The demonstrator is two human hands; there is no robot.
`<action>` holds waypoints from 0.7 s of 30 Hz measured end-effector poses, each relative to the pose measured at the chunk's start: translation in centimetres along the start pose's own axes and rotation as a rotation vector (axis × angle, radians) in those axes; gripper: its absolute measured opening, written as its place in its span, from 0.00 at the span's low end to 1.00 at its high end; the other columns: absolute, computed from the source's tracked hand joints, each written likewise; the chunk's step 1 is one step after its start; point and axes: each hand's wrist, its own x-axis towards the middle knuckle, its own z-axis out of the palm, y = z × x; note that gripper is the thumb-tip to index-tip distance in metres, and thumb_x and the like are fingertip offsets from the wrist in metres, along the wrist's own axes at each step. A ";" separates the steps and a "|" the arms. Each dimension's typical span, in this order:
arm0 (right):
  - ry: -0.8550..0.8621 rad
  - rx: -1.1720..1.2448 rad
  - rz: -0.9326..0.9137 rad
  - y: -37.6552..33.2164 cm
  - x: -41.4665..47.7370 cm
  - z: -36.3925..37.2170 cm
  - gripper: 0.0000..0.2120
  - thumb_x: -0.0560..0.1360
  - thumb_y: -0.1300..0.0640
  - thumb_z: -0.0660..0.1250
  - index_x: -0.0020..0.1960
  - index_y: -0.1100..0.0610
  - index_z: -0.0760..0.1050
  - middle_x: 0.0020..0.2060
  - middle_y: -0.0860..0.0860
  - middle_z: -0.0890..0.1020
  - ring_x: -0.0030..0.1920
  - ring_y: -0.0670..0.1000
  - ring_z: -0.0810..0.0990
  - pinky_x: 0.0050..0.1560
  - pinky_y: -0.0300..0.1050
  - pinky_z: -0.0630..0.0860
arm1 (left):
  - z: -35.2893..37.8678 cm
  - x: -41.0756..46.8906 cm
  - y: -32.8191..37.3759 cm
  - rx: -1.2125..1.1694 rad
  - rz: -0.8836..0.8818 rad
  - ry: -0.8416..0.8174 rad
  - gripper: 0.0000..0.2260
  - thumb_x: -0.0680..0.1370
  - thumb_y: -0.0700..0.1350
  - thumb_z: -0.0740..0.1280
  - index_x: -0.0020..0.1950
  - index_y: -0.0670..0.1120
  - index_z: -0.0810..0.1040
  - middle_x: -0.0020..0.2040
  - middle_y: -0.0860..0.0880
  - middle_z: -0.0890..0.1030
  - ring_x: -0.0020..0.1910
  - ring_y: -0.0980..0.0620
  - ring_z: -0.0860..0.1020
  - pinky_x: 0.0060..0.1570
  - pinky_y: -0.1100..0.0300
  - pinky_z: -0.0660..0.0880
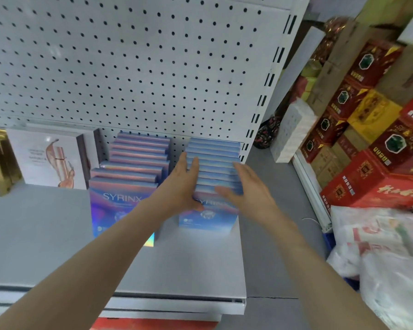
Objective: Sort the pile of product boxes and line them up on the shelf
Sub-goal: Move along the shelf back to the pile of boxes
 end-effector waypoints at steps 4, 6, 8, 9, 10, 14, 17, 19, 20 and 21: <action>0.089 -0.037 0.091 -0.5 4.3 -2.2 0.29 0.82 0.42 0.53 0.78 0.55 0.54 0.78 0.54 0.54 0.75 0.53 0.59 0.71 0.46 0.59 | 0.2 0.4 0.4 -0.007 -0.016 -0.048 0.62 0.63 0.60 0.78 0.77 0.45 0.34 0.76 0.39 0.31 0.77 0.38 0.43 0.74 0.45 0.54; -0.006 -0.058 0.138 -0.6 6.9 -1.9 0.28 0.83 0.45 0.52 0.78 0.56 0.52 0.78 0.55 0.53 0.75 0.55 0.59 0.71 0.46 0.59 | 0.2 0.7 0.4 -0.041 -0.028 -0.057 0.62 0.63 0.59 0.78 0.77 0.45 0.34 0.75 0.39 0.30 0.77 0.38 0.46 0.74 0.47 0.56; -0.111 -0.064 0.165 -0.5 8.6 -1.0 0.26 0.83 0.46 0.51 0.77 0.59 0.55 0.77 0.58 0.57 0.74 0.56 0.61 0.69 0.47 0.61 | 0.2 0.8 0.4 -0.053 -0.032 -0.045 0.60 0.64 0.58 0.78 0.78 0.45 0.35 0.75 0.40 0.30 0.77 0.40 0.49 0.74 0.50 0.56; -0.138 -0.061 0.172 -0.3 9.0 -0.6 0.25 0.83 0.47 0.51 0.75 0.60 0.57 0.75 0.59 0.59 0.72 0.56 0.63 0.67 0.47 0.62 | 0.3 0.9 0.3 -0.058 -0.029 -0.030 0.59 0.65 0.58 0.78 0.78 0.44 0.36 0.76 0.40 0.30 0.77 0.41 0.50 0.73 0.52 0.56; -0.150 -0.057 0.181 -0.2 9.0 -0.1 0.25 0.83 0.47 0.51 0.75 0.60 0.57 0.75 0.59 0.60 0.72 0.57 0.63 0.66 0.47 0.63 | 0.4 0.9 0.3 -0.064 -0.021 -0.014 0.58 0.66 0.57 0.77 0.78 0.44 0.37 0.76 0.41 0.30 0.77 0.42 0.51 0.72 0.53 0.57; -0.116 -0.059 0.192 0.2 8.5 0.4 0.28 0.84 0.49 0.52 0.79 0.60 0.51 0.77 0.57 0.56 0.76 0.55 0.57 0.72 0.46 0.57 | 0.9 1.1 0.4 -0.103 0.000 0.007 0.55 0.67 0.56 0.77 0.79 0.46 0.40 0.76 0.44 0.30 0.77 0.44 0.51 0.71 0.56 0.58; -0.126 -0.079 0.193 -0.2 8.3 -0.2 0.24 0.84 0.52 0.52 0.76 0.62 0.56 0.76 0.57 0.56 0.73 0.58 0.62 0.67 0.45 0.60 | 0.7 1.0 0.4 -0.068 -0.001 -0.023 0.56 0.67 0.60 0.76 0.79 0.47 0.38 0.76 0.45 0.30 0.77 0.42 0.46 0.75 0.51 0.53; -0.109 -0.073 0.183 -0.5 8.0 -0.2 0.22 0.84 0.52 0.51 0.75 0.62 0.58 0.76 0.58 0.57 0.71 0.58 0.64 0.65 0.46 0.62 | -0.1 0.9 0.5 -0.109 -0.046 -0.075 0.61 0.64 0.66 0.74 0.78 0.47 0.35 0.76 0.45 0.29 0.77 0.42 0.36 0.76 0.47 0.47; -0.098 -0.059 0.176 -0.5 8.0 -0.1 0.23 0.84 0.52 0.51 0.75 0.62 0.57 0.76 0.58 0.57 0.71 0.58 0.64 0.66 0.46 0.62 | -0.7 1.0 0.5 -0.165 -0.081 -0.093 0.63 0.62 0.67 0.74 0.77 0.47 0.33 0.76 0.44 0.29 0.76 0.43 0.34 0.76 0.47 0.44; -0.095 -0.042 0.174 -0.4 7.9 0.1 0.24 0.84 0.51 0.51 0.76 0.61 0.56 0.76 0.58 0.57 0.72 0.57 0.62 0.67 0.46 0.62 | -1.4 1.3 0.4 -0.222 -0.109 -0.099 0.64 0.61 0.68 0.74 0.77 0.47 0.32 0.76 0.44 0.30 0.76 0.44 0.33 0.76 0.48 0.43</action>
